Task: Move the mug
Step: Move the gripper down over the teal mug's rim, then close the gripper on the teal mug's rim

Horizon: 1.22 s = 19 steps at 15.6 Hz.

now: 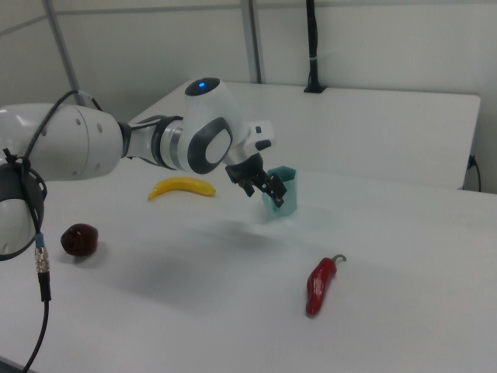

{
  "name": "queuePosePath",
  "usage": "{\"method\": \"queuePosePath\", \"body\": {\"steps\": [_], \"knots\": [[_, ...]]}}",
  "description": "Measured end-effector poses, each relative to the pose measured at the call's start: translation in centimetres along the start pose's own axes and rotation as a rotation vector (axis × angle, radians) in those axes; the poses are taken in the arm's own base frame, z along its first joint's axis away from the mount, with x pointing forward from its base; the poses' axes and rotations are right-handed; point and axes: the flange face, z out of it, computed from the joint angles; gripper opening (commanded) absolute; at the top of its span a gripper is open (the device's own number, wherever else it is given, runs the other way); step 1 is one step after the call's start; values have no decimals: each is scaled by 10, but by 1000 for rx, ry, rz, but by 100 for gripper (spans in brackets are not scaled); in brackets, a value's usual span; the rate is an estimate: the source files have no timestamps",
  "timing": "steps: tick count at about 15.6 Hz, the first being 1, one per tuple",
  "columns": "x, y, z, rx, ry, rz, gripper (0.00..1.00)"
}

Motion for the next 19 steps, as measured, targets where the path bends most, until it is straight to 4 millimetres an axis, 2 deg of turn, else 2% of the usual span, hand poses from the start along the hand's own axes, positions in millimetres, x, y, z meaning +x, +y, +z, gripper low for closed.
{"method": "queuePosePath", "body": {"steps": [1, 5, 8, 13, 15, 17, 19], "knots": [[-1, -3, 7, 2, 8, -5, 98], [-3, -18, 29, 14, 42, -24, 55], [-4, -21, 39, 16, 58, -28, 35], [0, -19, 36, 16, 68, -25, 17], [0, -18, 35, 15, 70, -24, 6], [0, -17, 35, 13, 70, -25, 2], [0, -17, 35, 7, 71, -32, 2]]}}
